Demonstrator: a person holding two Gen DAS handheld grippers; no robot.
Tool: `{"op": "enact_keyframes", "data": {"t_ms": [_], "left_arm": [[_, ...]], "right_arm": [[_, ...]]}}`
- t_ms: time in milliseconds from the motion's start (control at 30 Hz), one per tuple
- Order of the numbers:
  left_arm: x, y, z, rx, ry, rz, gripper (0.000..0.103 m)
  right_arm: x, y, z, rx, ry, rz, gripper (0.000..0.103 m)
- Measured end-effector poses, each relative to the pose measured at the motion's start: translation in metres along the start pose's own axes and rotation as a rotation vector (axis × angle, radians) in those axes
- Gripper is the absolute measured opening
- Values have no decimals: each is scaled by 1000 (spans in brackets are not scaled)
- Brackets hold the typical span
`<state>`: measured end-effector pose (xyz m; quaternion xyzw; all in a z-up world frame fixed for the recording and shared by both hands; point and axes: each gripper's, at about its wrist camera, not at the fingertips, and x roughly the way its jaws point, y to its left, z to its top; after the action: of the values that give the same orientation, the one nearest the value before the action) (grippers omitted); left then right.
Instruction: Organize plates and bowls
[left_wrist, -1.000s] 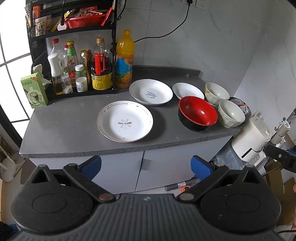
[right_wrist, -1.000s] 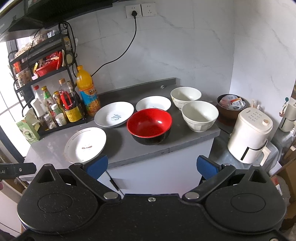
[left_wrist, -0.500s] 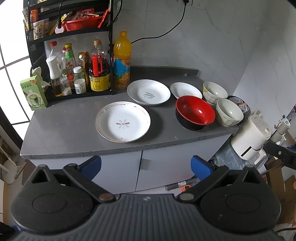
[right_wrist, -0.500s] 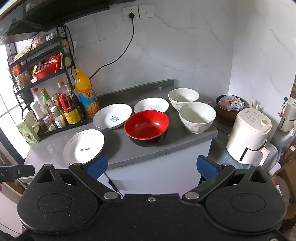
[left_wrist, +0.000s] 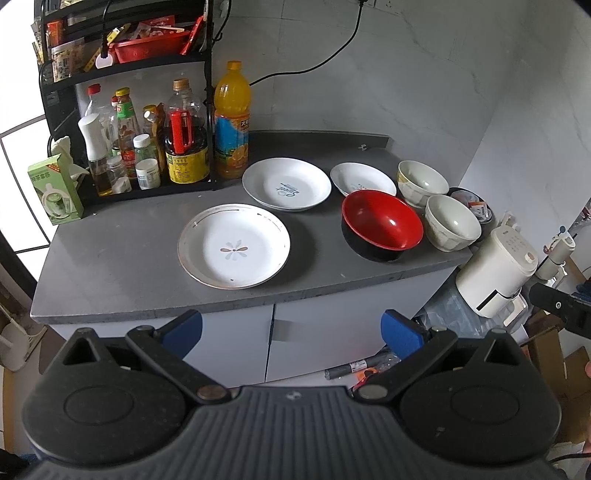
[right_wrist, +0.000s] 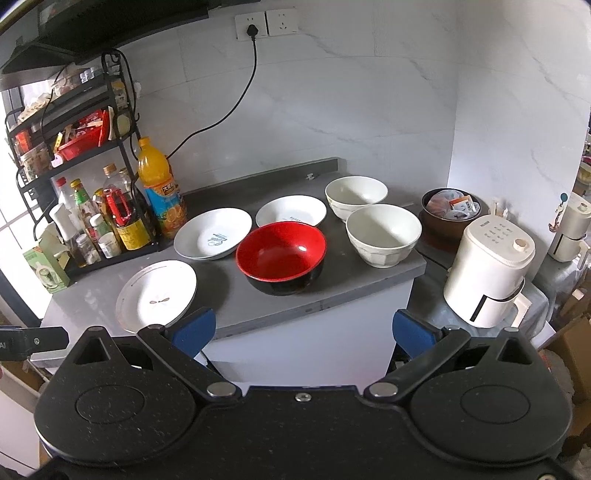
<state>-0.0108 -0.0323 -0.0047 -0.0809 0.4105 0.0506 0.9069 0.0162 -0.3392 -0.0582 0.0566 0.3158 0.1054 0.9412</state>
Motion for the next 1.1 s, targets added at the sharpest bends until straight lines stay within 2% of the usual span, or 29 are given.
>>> {"op": "enact_keyframes", "data": {"t_ms": [300, 533, 833, 1100], "left_arm": [[7, 7, 9, 21, 29, -13, 102], [31, 32, 25, 52, 56, -22, 102], [59, 53, 55, 103, 50, -74, 102], [77, 43, 72, 194, 56, -134, 102]], "right_arm": [[6, 12, 5, 12, 9, -8, 103], [20, 30, 8, 48, 6, -21, 103], [41, 41, 14, 139, 2, -133, 103], [51, 37, 13, 195, 13, -200, 103]]}}
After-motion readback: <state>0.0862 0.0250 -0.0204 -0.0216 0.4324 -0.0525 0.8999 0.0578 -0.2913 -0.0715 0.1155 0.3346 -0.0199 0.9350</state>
